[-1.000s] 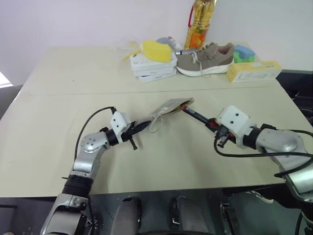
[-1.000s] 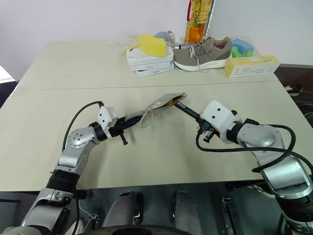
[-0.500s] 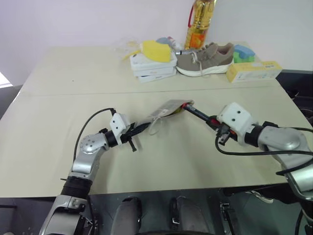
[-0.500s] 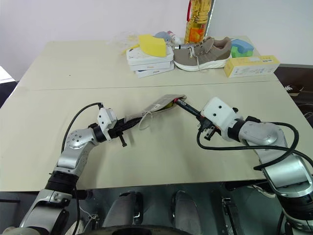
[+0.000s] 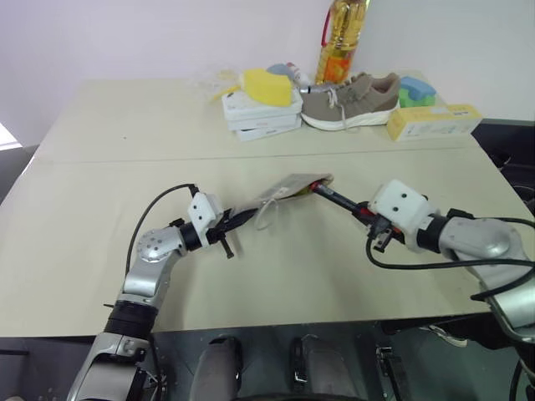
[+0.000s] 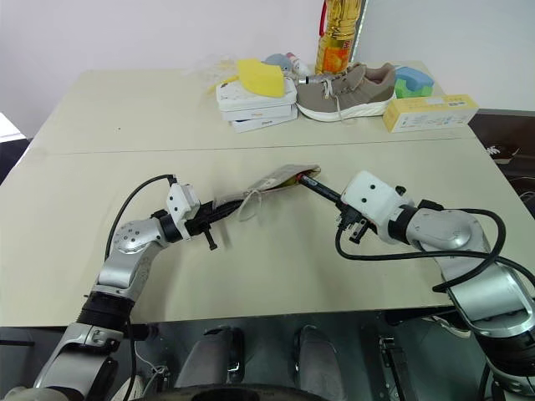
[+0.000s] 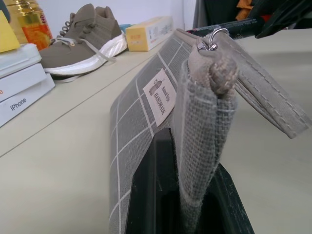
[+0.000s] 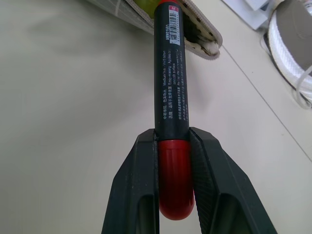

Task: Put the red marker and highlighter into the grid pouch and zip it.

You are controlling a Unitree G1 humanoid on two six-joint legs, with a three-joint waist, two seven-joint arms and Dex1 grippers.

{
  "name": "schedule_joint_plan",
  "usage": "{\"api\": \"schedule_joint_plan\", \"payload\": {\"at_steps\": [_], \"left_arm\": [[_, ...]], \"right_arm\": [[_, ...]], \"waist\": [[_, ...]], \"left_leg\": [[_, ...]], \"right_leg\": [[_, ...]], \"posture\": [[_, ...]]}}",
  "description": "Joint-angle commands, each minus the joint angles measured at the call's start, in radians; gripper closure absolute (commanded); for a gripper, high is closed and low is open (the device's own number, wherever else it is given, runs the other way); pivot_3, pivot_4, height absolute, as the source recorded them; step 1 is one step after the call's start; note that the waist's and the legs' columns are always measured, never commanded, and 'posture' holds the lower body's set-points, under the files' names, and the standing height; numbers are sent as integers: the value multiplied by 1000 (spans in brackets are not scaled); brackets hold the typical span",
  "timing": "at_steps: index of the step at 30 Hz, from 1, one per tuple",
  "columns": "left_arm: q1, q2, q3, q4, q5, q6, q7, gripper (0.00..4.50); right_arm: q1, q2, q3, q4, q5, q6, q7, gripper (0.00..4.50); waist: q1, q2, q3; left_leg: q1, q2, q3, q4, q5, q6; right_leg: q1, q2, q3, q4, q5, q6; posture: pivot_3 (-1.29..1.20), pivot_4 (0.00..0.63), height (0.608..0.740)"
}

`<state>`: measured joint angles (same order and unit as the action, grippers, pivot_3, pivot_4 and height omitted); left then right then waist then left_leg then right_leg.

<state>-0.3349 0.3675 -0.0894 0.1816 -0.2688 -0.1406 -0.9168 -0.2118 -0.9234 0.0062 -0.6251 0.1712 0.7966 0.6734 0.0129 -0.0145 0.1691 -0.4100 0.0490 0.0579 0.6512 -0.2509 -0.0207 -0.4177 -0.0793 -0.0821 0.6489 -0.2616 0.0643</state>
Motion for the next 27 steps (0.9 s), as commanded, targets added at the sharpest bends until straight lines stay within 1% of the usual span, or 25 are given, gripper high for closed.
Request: {"api": "schedule_joint_plan", "payload": {"at_steps": [1, 8, 13, 17, 23, 27], "left_arm": [[-15, 6, -1, -44, 0, -11, -12, 4500], [-13, 14, -12, -34, 18, -24, -25, 4500], [-13, 18, -24, -26, 28, -49, -52, 4500], [-5, 26, -29, -36, 25, -60, -83, 4500], [5, 38, -17, -48, 23, -62, -100, 4500], [11, 49, -34, -71, 28, -63, -120, 4500]], "right_arm": [[-21, -26, 21, -43, -20, -26, 17, 4141], [-55, -64, 50, -102, -10, -51, 82, 4141], [-93, -121, 135, -82, -81, -109, 127, 4141], [-140, -102, 187, -53, -118, -125, 136, 4141], [-166, -83, 206, -44, -145, -123, 148, 4141], [-188, -86, 240, -41, -183, -140, 162, 4141]], "waist": [[0, 0, 0], [0, 0, 0], [-1, 0, 0], [-1, 0, 0], [0, 0, 0], [-2, 0, 0]], "left_leg": [[0, 0, 0, 0, 0, 0], [0, 0, -1, 0, 0, 0], [0, 0, -1, 0, 0, 0], [0, 0, 0, 0, 0, 0], [0, 0, 0, 0, 0, 0], [0, 0, 0, 0, 0, 0]], "right_leg": [[0, 0, 0, 0, 0, 0], [0, 0, 0, 0, 0, 0], [0, 0, 0, 0, 0, 0], [0, 0, 0, 0, 0, 0], [0, 0, 0, 0, 0, 0], [0, 0, 0, 0, 0, 0]], "posture": [[0, 150, 740], [0, 150, 740], [0, 150, 740], [0, 150, 740], [0, 150, 740], [0, 150, 740]]}}
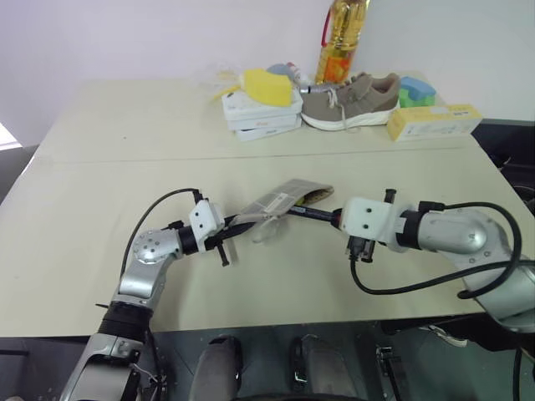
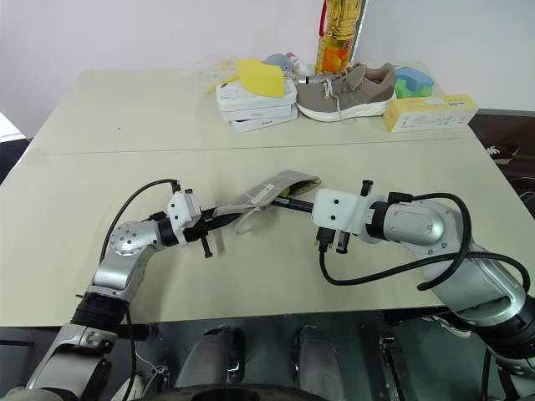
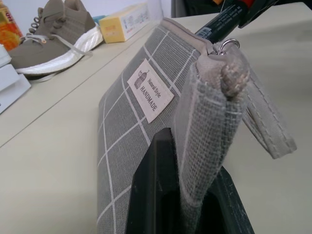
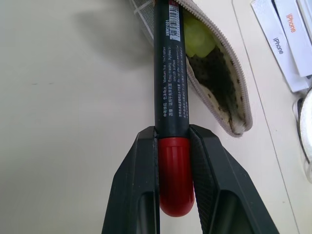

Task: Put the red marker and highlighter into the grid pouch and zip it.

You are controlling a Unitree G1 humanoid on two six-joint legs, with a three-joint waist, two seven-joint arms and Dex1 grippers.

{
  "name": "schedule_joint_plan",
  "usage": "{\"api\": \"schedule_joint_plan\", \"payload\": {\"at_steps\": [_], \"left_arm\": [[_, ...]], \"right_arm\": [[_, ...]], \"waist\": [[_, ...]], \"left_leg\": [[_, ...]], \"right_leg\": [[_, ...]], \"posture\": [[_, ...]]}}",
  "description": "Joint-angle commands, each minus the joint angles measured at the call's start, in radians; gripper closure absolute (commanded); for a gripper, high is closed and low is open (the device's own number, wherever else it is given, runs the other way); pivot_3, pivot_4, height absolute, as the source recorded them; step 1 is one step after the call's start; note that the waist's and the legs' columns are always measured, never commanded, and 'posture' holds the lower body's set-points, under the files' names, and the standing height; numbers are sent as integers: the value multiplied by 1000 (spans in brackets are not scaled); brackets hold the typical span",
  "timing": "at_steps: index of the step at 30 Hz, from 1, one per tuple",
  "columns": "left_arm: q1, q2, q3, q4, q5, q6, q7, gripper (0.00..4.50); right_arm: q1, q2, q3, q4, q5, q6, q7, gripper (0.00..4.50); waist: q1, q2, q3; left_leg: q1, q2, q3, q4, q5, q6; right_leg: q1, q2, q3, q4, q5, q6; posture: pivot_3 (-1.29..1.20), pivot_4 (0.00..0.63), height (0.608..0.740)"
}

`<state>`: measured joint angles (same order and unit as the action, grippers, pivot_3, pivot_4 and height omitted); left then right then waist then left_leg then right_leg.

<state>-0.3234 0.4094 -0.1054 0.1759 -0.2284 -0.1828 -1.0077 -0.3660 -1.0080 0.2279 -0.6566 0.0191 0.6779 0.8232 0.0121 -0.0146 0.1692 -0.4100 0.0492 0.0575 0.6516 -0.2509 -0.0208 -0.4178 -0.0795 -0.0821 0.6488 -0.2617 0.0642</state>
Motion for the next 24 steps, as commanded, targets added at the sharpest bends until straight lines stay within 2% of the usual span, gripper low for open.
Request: {"api": "schedule_joint_plan", "payload": {"at_steps": [1, 9, 16, 20, 24], "left_arm": [[-1, 7, -25, -73, -14, -19, -37, 4500], [-5, 14, -67, -132, -22, -1, -87, 4500], [2, 26, -68, -170, -24, 26, -85, 4500], [3, 31, -60, -167, -19, 34, -74, 4500], [-8, 16, -27, -112, 1, 26, -8, 4500]], "right_arm": [[-47, 8, 39, -14, -41, -21, 18, 4141], [-148, 86, 221, 17, -190, -54, 47, 4141], [-157, 111, 251, 31, -252, -74, 89, 4141], [-141, 130, 202, 17, -229, -47, 93, 2217], [-107, 208, 40, -45, -109, 49, 78, 227]], "waist": [[-1, 0, 0], [0, 0, 0], [0, 0, 0], [0, 0, 0], [1, 0, 0]], "left_leg": [[0, 0, 0, 0, 0, 0], [0, 0, 0, 0, 0, 0], [0, 0, 0, 1, 0, 0], [0, 0, 1, 1, 0, 0], [0, 0, 1, 1, 0, 0]], "right_leg": [[0, 0, 0, 0, 0, 0], [0, 0, 0, 0, 0, 0], [0, 0, 0, 0, 0, 0], [0, 0, 0, 1, 0, 0], [0, 0, 0, 1, 0, 0]], "posture": [[0, 150, 740], [0, 150, 740], [0, 150, 740], [0, 150, 740], [0, 150, 740]]}}
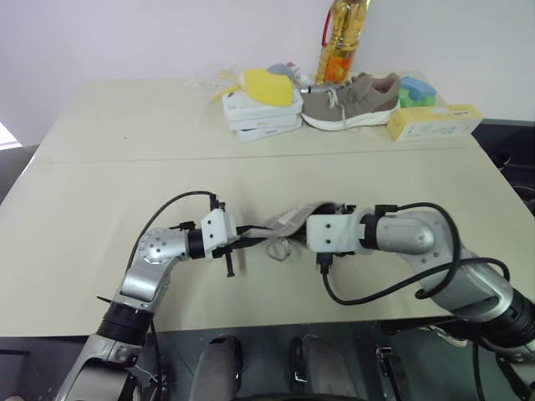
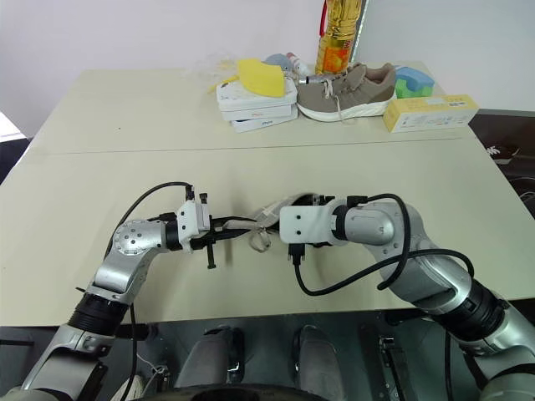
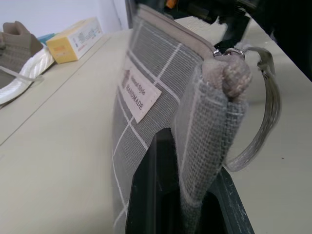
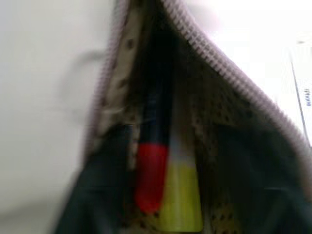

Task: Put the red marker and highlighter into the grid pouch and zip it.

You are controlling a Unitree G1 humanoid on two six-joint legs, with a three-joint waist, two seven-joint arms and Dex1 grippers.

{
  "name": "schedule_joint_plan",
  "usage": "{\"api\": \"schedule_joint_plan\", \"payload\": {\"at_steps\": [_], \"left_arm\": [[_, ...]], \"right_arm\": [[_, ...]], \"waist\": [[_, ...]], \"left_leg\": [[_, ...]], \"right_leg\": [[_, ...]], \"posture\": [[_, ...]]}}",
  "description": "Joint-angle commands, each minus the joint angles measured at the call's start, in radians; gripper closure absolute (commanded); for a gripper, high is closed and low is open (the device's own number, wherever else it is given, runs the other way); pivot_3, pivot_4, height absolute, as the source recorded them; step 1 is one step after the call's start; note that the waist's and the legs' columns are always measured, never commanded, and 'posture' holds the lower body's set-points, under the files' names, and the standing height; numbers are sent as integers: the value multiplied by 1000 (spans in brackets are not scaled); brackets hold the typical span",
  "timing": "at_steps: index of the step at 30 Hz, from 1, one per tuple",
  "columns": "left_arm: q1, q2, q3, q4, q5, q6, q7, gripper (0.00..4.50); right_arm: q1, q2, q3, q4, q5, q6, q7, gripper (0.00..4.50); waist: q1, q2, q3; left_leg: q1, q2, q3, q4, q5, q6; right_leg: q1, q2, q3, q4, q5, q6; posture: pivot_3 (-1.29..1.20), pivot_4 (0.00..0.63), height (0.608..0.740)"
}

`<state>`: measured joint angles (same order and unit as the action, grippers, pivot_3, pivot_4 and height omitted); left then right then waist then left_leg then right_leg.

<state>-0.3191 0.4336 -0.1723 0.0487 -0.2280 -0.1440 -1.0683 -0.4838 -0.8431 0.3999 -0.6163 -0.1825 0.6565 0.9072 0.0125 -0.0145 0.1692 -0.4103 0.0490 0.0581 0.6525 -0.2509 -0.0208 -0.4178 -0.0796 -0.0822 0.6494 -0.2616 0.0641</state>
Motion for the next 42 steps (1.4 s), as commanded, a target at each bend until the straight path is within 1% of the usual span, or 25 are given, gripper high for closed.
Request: {"api": "schedule_joint_plan", "payload": {"at_steps": [1, 4, 6, 9, 10, 13, 17, 20, 23, 27, 33, 37, 42], "left_arm": [[-16, -16, 49, 27, 0, -13, 75, 4500], [-43, -62, 77, 76, 12, -15, 173, 4500], [-60, -91, 86, 101, 23, -19, 226, 4500], [-76, -133, 84, 130, 37, -24, 286, 4500], [-78, -143, 82, 135, 39, -26, 297, 4500], [-79, -166, 70, 161, 56, -57, 313, 4500], [-71, -184, 67, 155, 58, -84, 326, 4500], [-70, -191, 68, 150, 58, -102, 330, 4500], [-65, -199, 72, 115, 51, -122, 342, 4500], [-63, -205, 72, 98, 60, -129, 359, 4500], [-78, -205, 80, 86, 54, -126, 385, 4500], [-76, -198, 62, 71, 69, -123, 380, 4500], [-79, -204, 51, 69, 101, -127, 401, 4500]], "right_arm": [[19, 63, -172, -107, 129, 106, 0, 227], [50, 120, -320, -154, 238, 225, -3, 227], [68, 148, -387, -173, 293, 295, -20, 227], [90, 238, -462, -195, 387, 402, -61, 227], [95, 263, -478, -201, 413, 428, -75, 227], [92, 412, -481, -189, 447, 512, -195, 227], [72, 511, -462, -190, 474, 567, -294, 227], [60, 528, -450, -186, 491, 584, -339, 227], [47, 576, -398, -149, 484, 565, -412, 227], [41, 571, -363, -114, 476, 530, -458, 227], [45, 559, -367, -114, 512, 508, -471, 227], [47, 578, -380, -93, 528, 496, -498, 227], [31, 628, -388, -56, 552, 488, -533, 227]], "waist": [[0, 0, 0], [1, 0, 0], [2, 0, 0], [1, 0, 0], [1, 0, 0], [-2, 0, 0], [-1, 0, 0], [0, 0, 0], [-1, 0, 0], [-3, 0, 0], [-1, 0, 0], [-2, 0, 0], [-2, 0, 0]], "left_leg": [[0, 0, 0, 0, 0, 0], [0, 0, -2, 1, 0, 0], [0, 0, -3, 2, 0, 0], [1, 0, -4, 3, 0, 0], [1, 0, -4, 3, 0, 0], [1, 0, -5, 3, 0, 0], [1, 0, -5, 3, 0, 0], [1, 0, -5, 3, 0, 0], [1, 0, -5, 3, 0, 0], [1, 0, -5, 2, 0, 0], [1, 0, -5, 2, 0, 0], [1, 0, -5, 1, 0, 0], [1, 0, -5, 1, 0, 0]], "right_leg": [[0, 0, 0, 0, 0, 0], [1, 0, -1, 0, 0, 0], [3, 0, -2, 0, 0, 0], [4, 0, -3, 0, 0, 0], [4, 0, -3, 0, 0, 0], [4, 0, -3, 0, 0, 0], [4, 0, -3, 1, 0, 0], [4, 0, -3, 1, 0, 0], [4, 0, -3, 1, 0, 0], [4, 0, -3, 1, 0, 0], [4, 0, -3, 0, 0, 0], [4, 0, -3, 0, 0, 0], [4, 0, -3, 0, 0, 0]], "posture": [[0, 150, 740], [0, 150, 740], [0, 150, 740], [0, 150, 740], [0, 150, 740], [0, 150, 740], [0, 150, 740], [0, 150, 740], [0, 150, 740], [0, 150, 740], [0, 150, 740], [0, 150, 740], [0, 150, 740]]}}
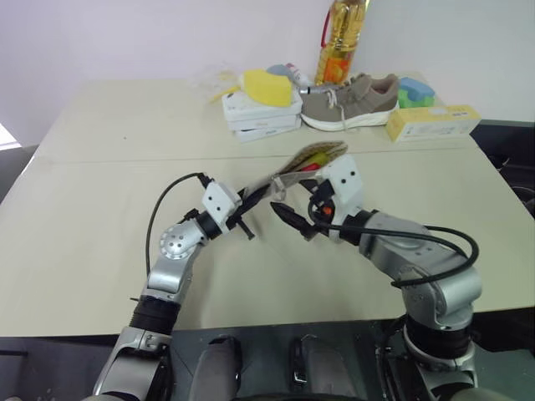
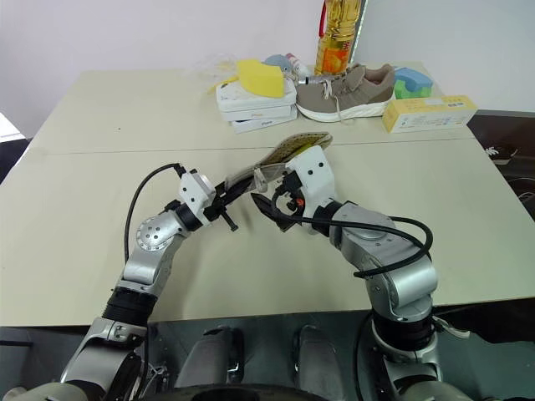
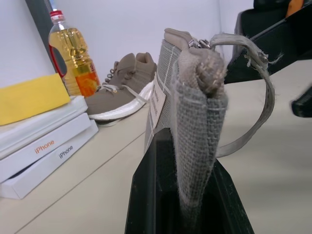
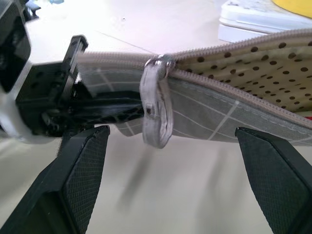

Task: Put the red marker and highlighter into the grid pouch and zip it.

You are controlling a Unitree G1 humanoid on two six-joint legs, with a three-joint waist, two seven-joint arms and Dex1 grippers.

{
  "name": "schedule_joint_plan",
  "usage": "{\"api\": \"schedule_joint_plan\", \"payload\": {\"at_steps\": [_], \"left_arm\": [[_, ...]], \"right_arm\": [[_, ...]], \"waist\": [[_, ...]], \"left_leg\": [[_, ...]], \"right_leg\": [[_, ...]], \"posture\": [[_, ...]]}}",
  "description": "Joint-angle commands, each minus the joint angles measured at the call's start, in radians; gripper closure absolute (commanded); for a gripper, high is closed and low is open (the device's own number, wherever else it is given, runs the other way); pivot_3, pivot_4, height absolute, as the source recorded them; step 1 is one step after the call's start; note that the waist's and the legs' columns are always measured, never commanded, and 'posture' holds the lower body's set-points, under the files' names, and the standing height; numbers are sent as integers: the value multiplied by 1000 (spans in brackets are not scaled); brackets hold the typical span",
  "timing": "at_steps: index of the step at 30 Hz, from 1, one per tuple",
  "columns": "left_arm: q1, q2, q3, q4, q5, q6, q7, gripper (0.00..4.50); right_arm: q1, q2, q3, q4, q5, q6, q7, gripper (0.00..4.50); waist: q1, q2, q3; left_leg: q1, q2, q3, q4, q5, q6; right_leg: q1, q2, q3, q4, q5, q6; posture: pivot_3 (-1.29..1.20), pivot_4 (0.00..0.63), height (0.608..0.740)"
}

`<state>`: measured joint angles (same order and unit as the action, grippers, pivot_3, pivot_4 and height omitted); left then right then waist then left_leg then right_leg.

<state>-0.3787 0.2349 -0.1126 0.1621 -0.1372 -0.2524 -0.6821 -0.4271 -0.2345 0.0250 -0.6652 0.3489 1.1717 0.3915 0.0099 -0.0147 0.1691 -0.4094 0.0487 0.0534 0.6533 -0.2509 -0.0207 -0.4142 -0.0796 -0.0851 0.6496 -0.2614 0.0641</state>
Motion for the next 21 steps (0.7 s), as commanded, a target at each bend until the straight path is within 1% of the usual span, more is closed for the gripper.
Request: {"api": "schedule_joint_plan", "payload": {"at_steps": [1, 2, 7, 8, 9, 11, 13, 16, 17, 21], "left_arm": [[-22, -8, -10, -47, 11, -14, 19, 4500], [-26, -11, -11, -49, 13, -10, 23, 4500], [-33, -15, -13, -55, 12, 3, 33, 4500], [-34, -14, -13, -54, 13, 2, 34, 4500], [-33, -11, -12, -53, 16, 0, 35, 4500], [-31, 7, -12, -46, 27, -13, 28, 4500], [-28, 29, -11, -38, 30, -27, 13, 4500], [-20, 71, -2, -17, 22, -45, -20, 4500], [-16, 91, 0, -6, 17, -54, -40, 4500], [-4, 136, 4, 23, 2, -77, -94, 4500]], "right_arm": [[-29, 27, -10, 0, 24, -27, -25, 755], [-32, 38, -9, 12, 24, -27, -37, 978], [-39, 69, -21, 29, 33, -28, -79, 3667], [-40, 68, -24, 26, 37, -26, -82, 4106], [-40, 63, -29, 19, 41, -22, -83, 4439], [-42, 41, -48, 2, 46, -11, -86, 4439], [-45, -6, -72, -12, 43, -2, -84, 4439], [-57, -104, -147, -18, 46, 10, -71, 4439], [-63, -152, -182, -12, 46, 12, -61, 4439], [-67, -297, -264, 28, 40, 10, -38, 4439]], "waist": [[0, 0, 0], [0, 0, 0], [0, 0, 0], [0, 0, 0], [0, 0, 0], [0, 0, 0], [1, 0, 0], [2, 0, 0], [2, 0, 0], [2, 0, 0]], "left_leg": [[0, 0, 0, 0, 0, 0], [0, 0, 0, 0, 0, 0], [0, 0, 0, 0, 0, 0], [0, 0, 0, 0, 0, 0], [0, 0, 0, 0, 0, 0], [0, 0, 0, -1, 0, 0], [0, 0, 0, -1, 0, 0], [0, 0, 0, -1, 0, 0], [0, 0, 0, -1, 0, 0], [0, 0, 1, -3, 0, 0]], "right_leg": [[0, 0, 0, 0, 0, 0], [0, 0, 0, 0, 0, 0], [0, 0, 0, 0, 0, 0], [0, 0, 0, 0, 0, 0], [0, 0, 0, 0, 0, 0], [0, 0, 0, 0, 0, 0], [0, 0, 0, 0, 0, 0], [0, 0, 0, -1, 0, 0], [0, 0, 0, -1, 0, 0], [-1, 0, 0, -2, 0, 0]], "posture": [[0, 150, 740], [0, 150, 740], [0, 150, 740], [0, 150, 740], [0, 150, 740], [0, 150, 740], [0, 150, 740], [0, 150, 740], [0, 150, 740], [0, 150, 740]]}}
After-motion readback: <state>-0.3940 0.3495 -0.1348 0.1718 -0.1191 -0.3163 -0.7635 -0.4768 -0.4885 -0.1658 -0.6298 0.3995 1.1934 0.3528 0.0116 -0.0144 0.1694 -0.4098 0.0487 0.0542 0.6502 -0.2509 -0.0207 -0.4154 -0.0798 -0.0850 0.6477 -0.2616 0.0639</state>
